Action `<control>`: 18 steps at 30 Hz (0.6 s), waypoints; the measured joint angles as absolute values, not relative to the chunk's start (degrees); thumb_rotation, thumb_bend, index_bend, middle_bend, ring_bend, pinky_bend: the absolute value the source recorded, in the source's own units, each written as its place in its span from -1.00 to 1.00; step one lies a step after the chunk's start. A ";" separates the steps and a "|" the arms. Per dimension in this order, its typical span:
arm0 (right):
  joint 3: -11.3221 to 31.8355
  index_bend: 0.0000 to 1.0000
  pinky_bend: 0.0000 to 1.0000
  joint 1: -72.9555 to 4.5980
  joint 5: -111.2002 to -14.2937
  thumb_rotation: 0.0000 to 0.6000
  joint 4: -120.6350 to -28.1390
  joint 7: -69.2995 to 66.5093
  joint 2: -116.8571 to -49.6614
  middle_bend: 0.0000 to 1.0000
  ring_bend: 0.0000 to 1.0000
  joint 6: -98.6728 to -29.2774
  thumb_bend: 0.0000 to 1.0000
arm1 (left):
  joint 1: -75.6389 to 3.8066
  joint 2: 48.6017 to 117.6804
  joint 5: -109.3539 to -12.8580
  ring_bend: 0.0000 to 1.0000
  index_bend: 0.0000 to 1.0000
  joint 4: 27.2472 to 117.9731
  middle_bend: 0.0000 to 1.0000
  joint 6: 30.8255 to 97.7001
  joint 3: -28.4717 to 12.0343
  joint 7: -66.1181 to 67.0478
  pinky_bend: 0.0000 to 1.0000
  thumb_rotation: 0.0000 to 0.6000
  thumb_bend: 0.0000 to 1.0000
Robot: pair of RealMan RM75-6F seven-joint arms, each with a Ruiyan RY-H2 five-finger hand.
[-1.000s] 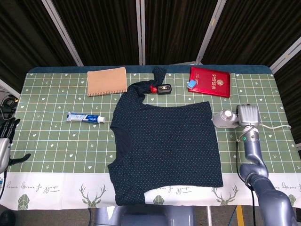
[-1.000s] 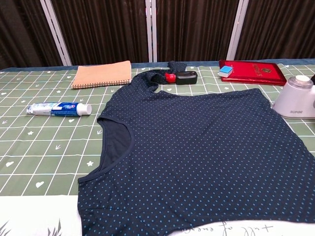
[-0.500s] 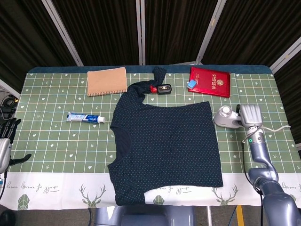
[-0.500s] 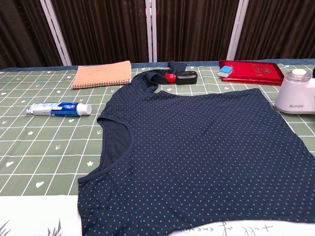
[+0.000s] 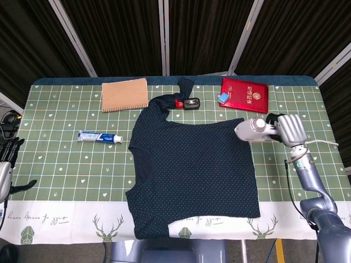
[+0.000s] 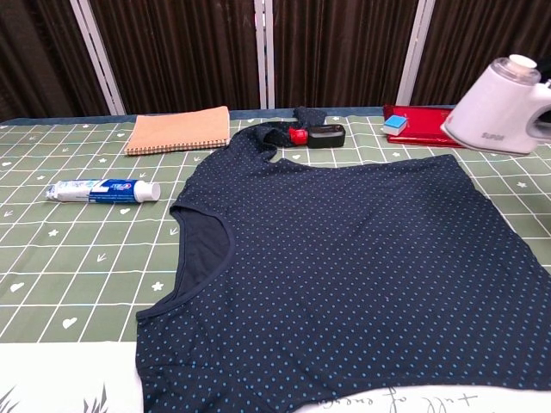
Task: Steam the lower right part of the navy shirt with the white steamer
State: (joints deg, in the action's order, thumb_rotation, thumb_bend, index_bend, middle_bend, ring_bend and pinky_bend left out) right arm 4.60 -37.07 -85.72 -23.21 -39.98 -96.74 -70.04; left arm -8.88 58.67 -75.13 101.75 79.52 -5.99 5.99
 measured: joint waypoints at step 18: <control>-3.09 0.71 0.88 -40.57 -99.80 1.00 -44.68 -29.55 -96.65 0.46 0.32 -78.31 0.50 | -9.08 58.31 -76.01 -1.00 -1.00 102.02 -1.00 79.16 -5.68 5.07 -1.00 1.00 -1.00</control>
State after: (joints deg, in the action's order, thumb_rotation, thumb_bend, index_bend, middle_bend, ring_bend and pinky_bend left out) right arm -3.09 -40.57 -99.80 -44.68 -29.55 -96.65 -78.31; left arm -9.08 58.31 -76.01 102.02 79.16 -5.68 5.07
